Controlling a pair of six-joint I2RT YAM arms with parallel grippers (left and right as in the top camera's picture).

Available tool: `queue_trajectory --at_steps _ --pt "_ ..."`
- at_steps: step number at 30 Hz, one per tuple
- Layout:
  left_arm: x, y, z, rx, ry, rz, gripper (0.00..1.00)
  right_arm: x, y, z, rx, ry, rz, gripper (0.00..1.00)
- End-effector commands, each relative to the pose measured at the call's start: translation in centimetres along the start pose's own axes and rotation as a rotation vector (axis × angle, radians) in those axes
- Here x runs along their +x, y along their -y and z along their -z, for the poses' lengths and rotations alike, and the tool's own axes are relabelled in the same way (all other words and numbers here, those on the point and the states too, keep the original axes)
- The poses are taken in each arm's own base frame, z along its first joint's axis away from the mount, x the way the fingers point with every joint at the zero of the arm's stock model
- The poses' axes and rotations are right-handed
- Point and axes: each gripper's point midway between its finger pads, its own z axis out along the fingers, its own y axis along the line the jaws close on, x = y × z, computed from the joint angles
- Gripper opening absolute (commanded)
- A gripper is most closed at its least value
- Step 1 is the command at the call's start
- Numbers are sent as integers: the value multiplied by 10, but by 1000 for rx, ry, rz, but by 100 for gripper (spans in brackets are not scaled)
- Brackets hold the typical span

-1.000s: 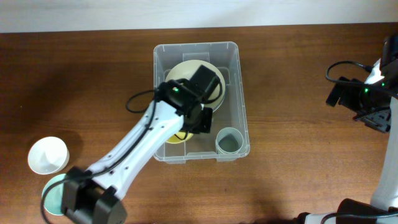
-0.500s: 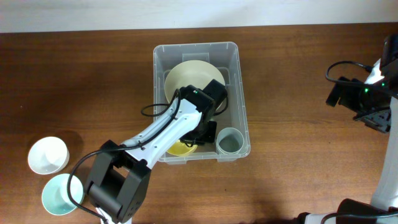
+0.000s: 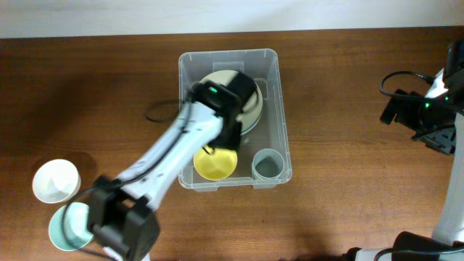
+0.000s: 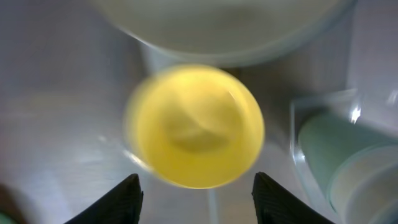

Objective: Pack container
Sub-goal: 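Carry the yellow bowl into the bin's front-left area and release, then move the left gripper back to the white bowl and grasp its rim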

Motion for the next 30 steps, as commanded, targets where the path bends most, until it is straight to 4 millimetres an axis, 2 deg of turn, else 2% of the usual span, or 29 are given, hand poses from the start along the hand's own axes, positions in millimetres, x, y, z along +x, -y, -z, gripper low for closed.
queue_trajectory --at_steps 1,3,4,7,10,12,16,21,25,30 --pt "-33 -69 96 -53 284 133 63 0 1 -1 13 0 11 99" --pt "-33 -100 118 -47 341 217 68 0 1 -1 12 0 12 99" --pt "-31 -122 129 -54 368 277 69 0 1 -1 12 0 11 98" --pt "-15 -184 145 -100 392 441 72 -1 1 -1 12 1 11 98" --pt "7 -247 145 -167 359 608 74 -1 1 -1 12 1 11 99" --pt "20 -281 136 -208 323 693 77 -1 1 -1 12 1 11 99" --pt "45 -329 96 -251 217 834 78 0 1 -1 12 0 12 99" --pt "66 -360 26 -219 86 956 78 0 1 -1 13 -3 12 99" --pt "76 -376 -26 -209 -12 1004 77 0 1 -1 13 -3 12 99" --pt "80 -382 -79 -197 -135 1008 77 1 1 -1 13 -4 12 99"
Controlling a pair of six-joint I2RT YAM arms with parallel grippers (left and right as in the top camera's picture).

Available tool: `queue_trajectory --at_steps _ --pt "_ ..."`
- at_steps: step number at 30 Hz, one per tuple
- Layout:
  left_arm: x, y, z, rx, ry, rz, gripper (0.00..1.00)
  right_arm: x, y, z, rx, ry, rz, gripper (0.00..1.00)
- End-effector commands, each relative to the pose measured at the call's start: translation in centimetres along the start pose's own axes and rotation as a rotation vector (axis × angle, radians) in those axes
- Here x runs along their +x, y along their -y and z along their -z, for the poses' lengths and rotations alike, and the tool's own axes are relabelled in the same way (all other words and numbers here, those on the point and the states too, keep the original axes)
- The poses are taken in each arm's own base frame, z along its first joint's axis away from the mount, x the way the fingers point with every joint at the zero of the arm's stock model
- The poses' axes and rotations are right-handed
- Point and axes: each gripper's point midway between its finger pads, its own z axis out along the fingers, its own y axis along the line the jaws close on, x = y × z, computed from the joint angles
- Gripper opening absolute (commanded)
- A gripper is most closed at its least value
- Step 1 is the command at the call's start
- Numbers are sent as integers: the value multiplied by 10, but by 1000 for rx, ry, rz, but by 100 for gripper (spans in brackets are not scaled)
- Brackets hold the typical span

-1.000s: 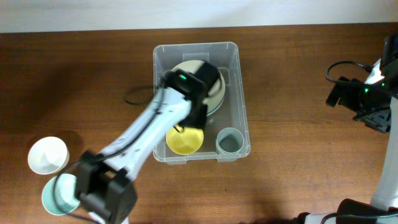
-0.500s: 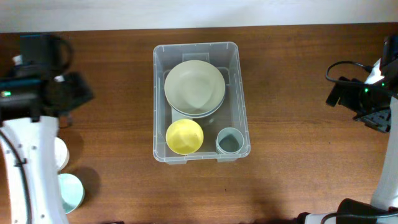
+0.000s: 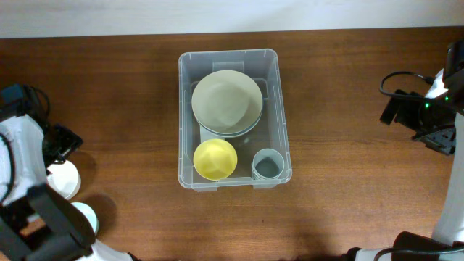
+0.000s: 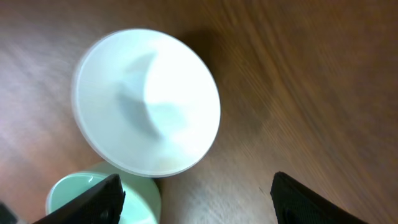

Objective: Pack container
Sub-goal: 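Move the left gripper back to the white bowl and grasp its rim, then place the white bowl onto the yellow bowl in the bin, release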

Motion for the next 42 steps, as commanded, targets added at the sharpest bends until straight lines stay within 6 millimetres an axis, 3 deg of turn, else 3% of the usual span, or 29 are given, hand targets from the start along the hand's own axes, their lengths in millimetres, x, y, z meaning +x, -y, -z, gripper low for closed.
queue_trajectory --at_steps 1,7,12,18,19,23,26,30,35,38,42 --pt "4 5 -35 -19 -79 -25 77 0 1 -1 12 -1 12 99" --pt "5 11 -76 -43 -142 -53 73 0 1 -1 13 -2 12 99" --pt "11 18 -89 -21 -183 -55 60 0 1 -1 12 -2 12 99" --pt "9 20 -89 -12 -174 -54 5 0 1 -1 12 -2 12 99" --pt "9 21 -88 -8 -174 -53 1 0 1 -1 12 -2 12 99" --pt "7 22 -88 -3 -169 -52 0 0 1 -1 13 -2 12 99" --pt "3 35 -81 61 -163 -72 1 0 1 -1 13 -2 12 99" --pt "-9 54 -49 119 -104 -112 1 0 1 -1 13 -2 12 98" --pt "-14 92 26 197 52 -216 1 0 1 -1 13 -2 12 99" --pt "1 121 83 266 162 -325 1 0 1 -1 13 -2 12 99" --pt "45 160 150 373 279 -476 1 0 1 -1 13 -2 12 99"
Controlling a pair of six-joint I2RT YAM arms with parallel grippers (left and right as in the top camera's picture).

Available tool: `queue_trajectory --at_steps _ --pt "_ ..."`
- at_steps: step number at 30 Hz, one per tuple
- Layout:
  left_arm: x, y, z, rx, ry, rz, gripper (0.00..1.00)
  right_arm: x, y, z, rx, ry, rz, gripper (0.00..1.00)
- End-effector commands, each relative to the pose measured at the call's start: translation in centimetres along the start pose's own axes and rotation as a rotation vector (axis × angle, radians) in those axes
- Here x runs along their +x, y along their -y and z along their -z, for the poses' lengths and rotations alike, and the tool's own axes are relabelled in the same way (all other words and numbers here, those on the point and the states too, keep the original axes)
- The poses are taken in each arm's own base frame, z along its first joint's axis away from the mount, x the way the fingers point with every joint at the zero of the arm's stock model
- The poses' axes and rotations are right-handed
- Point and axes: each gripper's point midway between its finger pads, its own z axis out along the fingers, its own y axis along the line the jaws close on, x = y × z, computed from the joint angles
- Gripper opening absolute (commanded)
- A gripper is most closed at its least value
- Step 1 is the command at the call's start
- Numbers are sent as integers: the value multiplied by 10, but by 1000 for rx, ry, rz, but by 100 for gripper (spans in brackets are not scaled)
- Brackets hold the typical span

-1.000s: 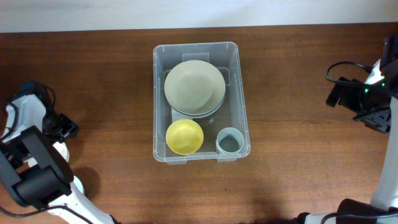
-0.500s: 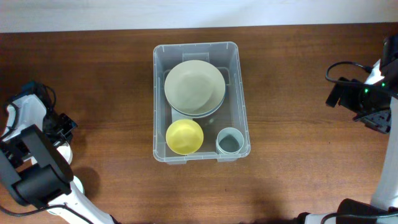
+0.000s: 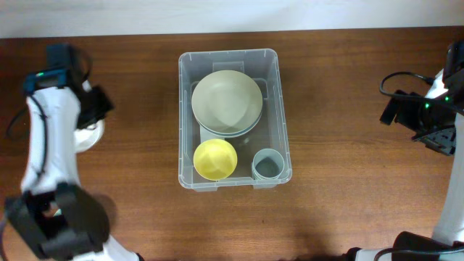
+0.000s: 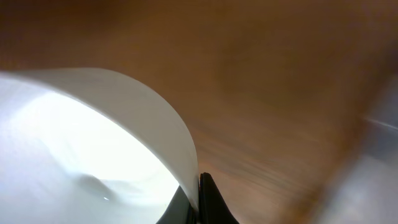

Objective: Pack container
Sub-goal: 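Place the white bowl onto the yellow bowl in the bin, release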

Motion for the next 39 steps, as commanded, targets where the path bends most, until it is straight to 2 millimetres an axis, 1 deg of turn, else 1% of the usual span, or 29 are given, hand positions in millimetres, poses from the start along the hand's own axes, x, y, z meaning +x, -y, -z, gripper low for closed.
queue_trajectory --at_steps 1,3,5,7,8,10,13,16,18,21,25,29,32,36,37,38,39 --pt "13 60 68 124 134 -161 1 -1 1 -1 12 2 13 99" --pt "31 93 88 178 165 -251 1 -1 1 -1 12 2 13 99" --pt "52 123 102 227 177 -340 1 -1 1 -1 12 2 13 99" --pt "79 154 111 272 170 -438 1 -1 1 -1 12 2 13 99" --pt "90 165 114 288 166 -476 1 -1 1 -1 12 2 13 99" --pt "118 191 119 321 150 -570 0 -1 1 -1 12 2 13 99" --pt "154 218 122 354 124 -677 0 -1 1 -1 11 4 13 99" --pt "182 234 115 354 82 -755 1 -2 1 -1 11 5 13 99" --pt "199 239 105 333 37 -793 1 -2 1 -1 11 5 13 99" --pt "220 236 82 268 -53 -787 1 -1 1 -1 11 4 13 99" --pt "235 226 48 182 -146 -790 1 -2 1 -1 11 5 13 99" --pt "248 219 24 136 -219 -802 1 -1 1 -1 11 4 13 99" --pt "258 218 15 132 -271 -806 1 -1 1 -1 11 5 13 99" --pt "259 218 12 127 -278 -807 1 -1 1 -1 11 5 13 99" --pt "259 218 12 127 -278 -808 7 -1 1 -1 11 5 13 99" --pt "259 218 12 126 -278 -808 28 -1 1 -1 11 5 13 99" --pt "259 217 12 125 -279 -807 44 -1 1 -1 11 4 13 99"
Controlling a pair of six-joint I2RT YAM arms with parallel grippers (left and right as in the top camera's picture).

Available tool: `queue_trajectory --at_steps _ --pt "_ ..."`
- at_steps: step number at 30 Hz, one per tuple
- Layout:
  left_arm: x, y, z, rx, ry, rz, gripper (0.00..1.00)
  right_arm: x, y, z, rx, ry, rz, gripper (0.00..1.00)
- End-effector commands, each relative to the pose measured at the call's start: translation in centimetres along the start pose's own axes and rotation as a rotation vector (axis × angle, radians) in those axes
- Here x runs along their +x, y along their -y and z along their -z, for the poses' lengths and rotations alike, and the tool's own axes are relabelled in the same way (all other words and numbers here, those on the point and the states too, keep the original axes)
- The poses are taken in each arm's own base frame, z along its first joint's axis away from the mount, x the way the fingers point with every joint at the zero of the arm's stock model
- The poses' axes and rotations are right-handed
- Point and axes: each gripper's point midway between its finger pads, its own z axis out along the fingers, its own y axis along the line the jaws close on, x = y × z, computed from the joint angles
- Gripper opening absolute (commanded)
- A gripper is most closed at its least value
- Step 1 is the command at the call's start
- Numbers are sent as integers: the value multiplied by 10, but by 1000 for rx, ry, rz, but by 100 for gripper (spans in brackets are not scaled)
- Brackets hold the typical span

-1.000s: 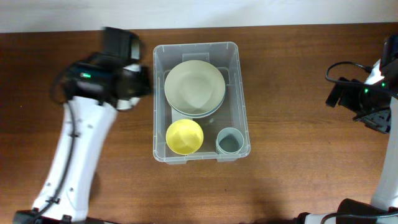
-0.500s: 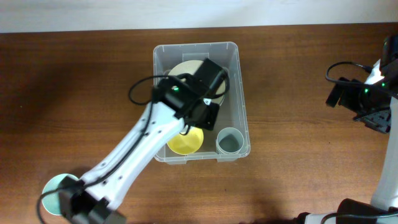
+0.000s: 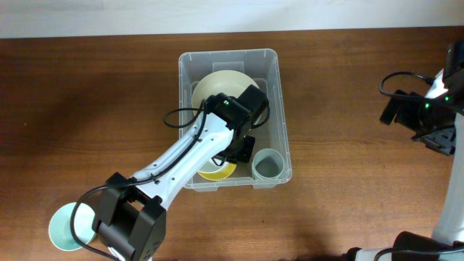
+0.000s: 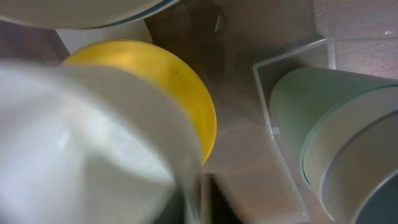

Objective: Pack container
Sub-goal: 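Place the white bowl onto the yellow bowl in the bin, release, then move the left gripper to the mint-green bowl and grasp its rim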

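My left gripper (image 4: 200,200) is shut on the rim of a white bowl (image 4: 87,143), which fills the left of the left wrist view. Right under it sits a yellow bowl (image 4: 183,93) on the floor of the clear plastic container (image 3: 284,94). Overhead, the left gripper (image 3: 243,148) is inside the container above the yellow bowl (image 3: 216,172), and the arm hides the white bowl. My right gripper (image 3: 435,138) stays at the table's right edge; its jaws cannot be made out.
A stack of pale plates (image 3: 217,88) fills the container's far half. Nested grey-green cups (image 3: 267,164) stand in its near right corner, close to the held bowl. A mint bowl (image 3: 64,226) lies on the table at the near left.
The left gripper, still shut on the white bowl, has moved from the far left of the table to inside the container, above the yellow bowl. The right arm has not moved.
The left gripper was open over the yellow bowl in the container. Then it was open above the white bowl at the table's left edge, beside the mint bowl. Then it was shut on the white bowl's rim, and now holds it inside the container.
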Motion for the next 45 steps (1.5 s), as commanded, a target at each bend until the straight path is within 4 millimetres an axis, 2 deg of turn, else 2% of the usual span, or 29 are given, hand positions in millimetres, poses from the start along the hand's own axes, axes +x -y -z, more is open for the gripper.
queue_trajectory --at_steps 1,5,8,12,15,18,21,22,25,28,31,34,36,45 --pt "3 0 0 8 -12 13 50 -1 1 -1 11 4 13 99" --pt "1 -12 9 5 3 46 51 -1 1 -1 11 3 13 99" --pt "-3 -43 32 -41 64 133 51 -1 1 -1 11 3 13 99" --pt "0 -105 81 -106 198 300 51 -1 1 -1 11 3 13 99" --pt "14 -160 122 -128 314 490 52 -1 1 -1 11 4 13 99" --pt "41 -216 154 -156 408 691 52 -1 1 -1 11 4 13 99" --pt "77 -262 164 -198 441 886 52 -1 1 -1 11 4 13 99" --pt "93 -278 161 -217 437 955 56 -1 1 -1 11 5 13 99" --pt "133 -306 140 -256 386 1110 60 -2 1 -1 10 6 13 99" --pt "164 -318 102 -239 297 1232 64 -2 0 -1 10 7 13 99" --pt "185 -326 62 -237 219 1310 72 -2 0 -1 10 6 13 99" --pt "196 -326 24 -191 162 1362 72 -2 1 -1 10 6 13 99" --pt "198 -327 6 -174 140 1376 72 -2 1 -1 11 5 13 99" --pt "200 -329 -52 -144 -16 1377 72 -1 1 -1 11 4 13 99"
